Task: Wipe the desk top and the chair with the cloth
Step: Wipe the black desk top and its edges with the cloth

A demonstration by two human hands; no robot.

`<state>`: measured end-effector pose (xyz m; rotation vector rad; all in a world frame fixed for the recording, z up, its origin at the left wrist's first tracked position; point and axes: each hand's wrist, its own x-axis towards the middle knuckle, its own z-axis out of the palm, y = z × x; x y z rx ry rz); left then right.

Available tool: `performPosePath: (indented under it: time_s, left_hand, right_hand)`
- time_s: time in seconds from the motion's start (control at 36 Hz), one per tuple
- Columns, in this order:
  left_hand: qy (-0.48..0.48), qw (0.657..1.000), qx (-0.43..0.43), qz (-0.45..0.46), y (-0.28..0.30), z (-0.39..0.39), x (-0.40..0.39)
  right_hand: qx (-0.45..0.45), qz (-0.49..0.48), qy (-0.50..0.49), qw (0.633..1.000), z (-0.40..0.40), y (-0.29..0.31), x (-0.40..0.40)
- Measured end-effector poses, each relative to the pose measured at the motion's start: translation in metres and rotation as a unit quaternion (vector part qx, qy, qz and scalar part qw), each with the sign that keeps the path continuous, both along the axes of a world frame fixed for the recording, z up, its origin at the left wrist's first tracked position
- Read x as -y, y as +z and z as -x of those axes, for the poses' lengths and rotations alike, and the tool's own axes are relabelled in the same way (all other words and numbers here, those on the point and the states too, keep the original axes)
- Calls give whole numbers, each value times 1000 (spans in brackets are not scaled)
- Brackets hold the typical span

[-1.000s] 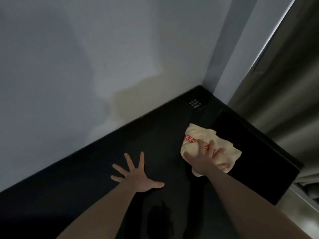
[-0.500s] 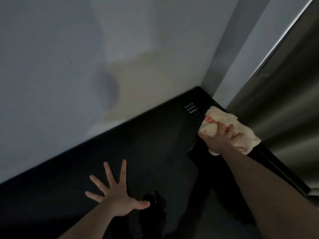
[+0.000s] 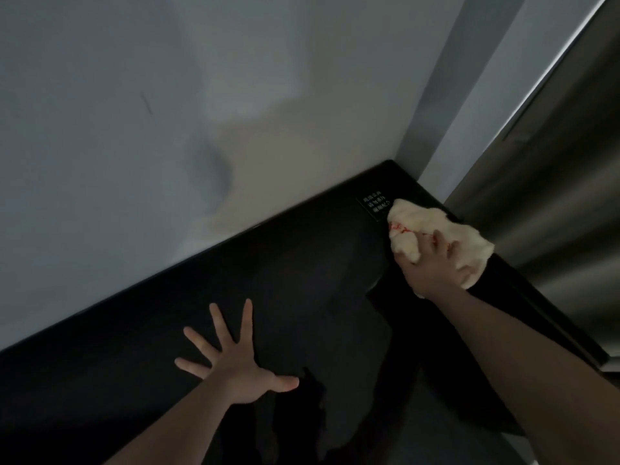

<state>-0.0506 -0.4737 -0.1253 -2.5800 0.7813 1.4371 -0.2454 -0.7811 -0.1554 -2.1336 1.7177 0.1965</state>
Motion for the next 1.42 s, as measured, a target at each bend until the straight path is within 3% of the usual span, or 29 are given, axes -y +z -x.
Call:
performPosePath:
  time_s: [0.22,0.39,0.61,0.92,1.08,1.31,1.42]
  left_hand:
    - [-1,1000,-10,3,7,-1,-2]
    - [1,1000,-7,3,0,0,-1]
    - [-4,1000,3,-3,-7,-2,1]
    - [-12,1000,24,6,-7,0,-4]
    - [-20,999,35,29,-7,1,-12]
    - [-11,990,45,136,-15,0,-41]
    - [-63,972,56,219,-24,-17,-94]
  right_hand:
    - [-7,-7,131,991,15,0,-92]
    - [-15,10,134,991,-2,-2,-61]
    - [2,15,65,998,-65,-6,-33]
    - [15,17,202,979,-48,-5,-107]
    - [26,31,213,976,-31,-9,-174]
    - [27,25,170,985,-23,-7,-265]
    - [14,22,164,986,-17,-5,-317]
